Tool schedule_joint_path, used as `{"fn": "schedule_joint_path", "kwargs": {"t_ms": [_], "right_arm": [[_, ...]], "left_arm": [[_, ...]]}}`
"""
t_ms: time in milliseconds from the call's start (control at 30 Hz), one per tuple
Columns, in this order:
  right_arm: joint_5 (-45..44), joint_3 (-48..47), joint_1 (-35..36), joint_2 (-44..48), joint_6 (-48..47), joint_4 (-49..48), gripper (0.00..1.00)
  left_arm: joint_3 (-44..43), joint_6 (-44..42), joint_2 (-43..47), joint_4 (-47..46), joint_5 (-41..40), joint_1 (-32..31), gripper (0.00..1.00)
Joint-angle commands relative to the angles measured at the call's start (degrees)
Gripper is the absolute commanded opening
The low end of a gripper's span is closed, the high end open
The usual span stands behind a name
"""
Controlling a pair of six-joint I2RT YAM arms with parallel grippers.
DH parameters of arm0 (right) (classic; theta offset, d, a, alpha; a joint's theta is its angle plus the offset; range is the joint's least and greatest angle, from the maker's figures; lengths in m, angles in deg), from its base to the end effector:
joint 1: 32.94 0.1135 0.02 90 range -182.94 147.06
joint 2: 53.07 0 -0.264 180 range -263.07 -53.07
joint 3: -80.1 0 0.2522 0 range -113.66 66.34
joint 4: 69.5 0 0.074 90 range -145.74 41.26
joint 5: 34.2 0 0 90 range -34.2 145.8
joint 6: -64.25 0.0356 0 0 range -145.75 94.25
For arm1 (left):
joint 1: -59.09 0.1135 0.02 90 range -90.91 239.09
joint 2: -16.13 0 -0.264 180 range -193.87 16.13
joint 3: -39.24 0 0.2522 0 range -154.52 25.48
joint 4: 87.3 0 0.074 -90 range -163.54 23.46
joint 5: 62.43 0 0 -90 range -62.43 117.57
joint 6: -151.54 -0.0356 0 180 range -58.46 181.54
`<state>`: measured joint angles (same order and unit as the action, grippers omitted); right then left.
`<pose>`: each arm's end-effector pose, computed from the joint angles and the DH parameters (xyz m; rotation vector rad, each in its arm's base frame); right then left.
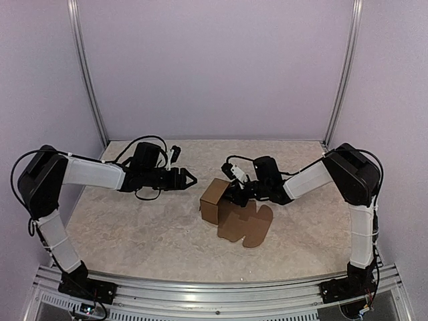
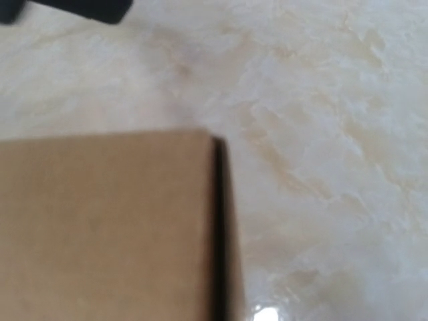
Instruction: Fold the paper box
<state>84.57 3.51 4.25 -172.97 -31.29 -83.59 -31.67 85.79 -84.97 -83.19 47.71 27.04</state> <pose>0.3298 0.2717 0.1180 -1.0597 1.8415 0.8545 0.3135 -0.2107 0.1852 0.3675 2.2543 -0.9229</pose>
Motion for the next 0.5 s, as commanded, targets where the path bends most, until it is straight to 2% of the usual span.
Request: {"fn": "schedule_joint_path", "kwargs": {"t_ms": [0, 267, 467], "right_arm": [[-0.78, -0.34, 0.71, -0.34, -0.17, -2.24, 0.24], [-0.96, -0.72, 1.39, -2.21, 1.14, -5.29, 0.21], [-1.00, -1.23, 1.57, -3.70, 2.95, -6.31, 0.16]], "left_arm": [[-0.51, 3.13, -2.81, -0.09, -1.03, 2.21, 0.67], [-6.33, 6.51, -12.94, -1.63, 4.21, 2.70, 0.61], [-8.88, 7.14, -16.40, -2.65, 6.27, 2.16, 0.60]]}}
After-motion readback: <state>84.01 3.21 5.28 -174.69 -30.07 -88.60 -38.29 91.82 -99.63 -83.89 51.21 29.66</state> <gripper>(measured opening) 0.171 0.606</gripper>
